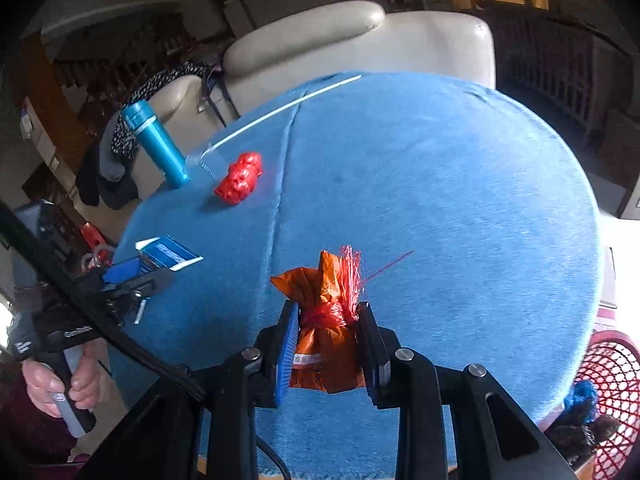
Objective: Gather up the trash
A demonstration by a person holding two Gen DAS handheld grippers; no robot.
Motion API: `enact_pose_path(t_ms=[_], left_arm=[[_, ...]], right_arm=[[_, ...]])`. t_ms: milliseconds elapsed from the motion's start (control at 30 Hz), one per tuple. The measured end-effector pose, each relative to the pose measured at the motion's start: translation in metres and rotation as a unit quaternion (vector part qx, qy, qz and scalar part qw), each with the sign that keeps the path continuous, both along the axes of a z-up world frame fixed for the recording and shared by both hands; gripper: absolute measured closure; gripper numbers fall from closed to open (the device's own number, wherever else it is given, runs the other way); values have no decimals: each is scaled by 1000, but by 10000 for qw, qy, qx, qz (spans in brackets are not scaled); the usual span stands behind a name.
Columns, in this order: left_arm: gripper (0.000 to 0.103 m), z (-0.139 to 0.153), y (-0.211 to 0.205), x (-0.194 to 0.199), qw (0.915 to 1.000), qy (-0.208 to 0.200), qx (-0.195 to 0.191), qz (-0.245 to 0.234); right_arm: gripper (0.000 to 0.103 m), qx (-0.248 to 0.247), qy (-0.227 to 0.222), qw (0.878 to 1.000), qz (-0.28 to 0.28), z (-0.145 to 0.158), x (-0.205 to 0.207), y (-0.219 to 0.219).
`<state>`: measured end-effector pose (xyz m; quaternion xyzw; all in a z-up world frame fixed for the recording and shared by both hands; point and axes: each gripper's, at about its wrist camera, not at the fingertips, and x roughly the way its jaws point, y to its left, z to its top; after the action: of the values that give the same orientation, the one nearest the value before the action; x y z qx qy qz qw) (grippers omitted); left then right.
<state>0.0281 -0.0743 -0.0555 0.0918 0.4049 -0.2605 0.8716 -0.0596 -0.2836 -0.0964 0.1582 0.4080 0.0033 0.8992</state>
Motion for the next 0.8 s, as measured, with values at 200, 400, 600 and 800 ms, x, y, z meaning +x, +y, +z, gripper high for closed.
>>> enact_pose_path(t_ms=[200,400,600,800], left_arm=[[30,30,-41,-23,9977,-359,116,-556],[30,45,-94,-47,9901,-599,211,-1250],[30,48,-138,-66,9819,-686,331,-1737],[30,53,-172,-81,9758,-799,489,-1974]], right_arm=[[72,-13,-155,9992,-372,12,-26,-29],[72,-11,-259,9963,-820,21,-54,-64],[72,38,-394,9893,-1405,28,-91,-105],[72,107,-515,9807,-1880,31,-123,-137]])
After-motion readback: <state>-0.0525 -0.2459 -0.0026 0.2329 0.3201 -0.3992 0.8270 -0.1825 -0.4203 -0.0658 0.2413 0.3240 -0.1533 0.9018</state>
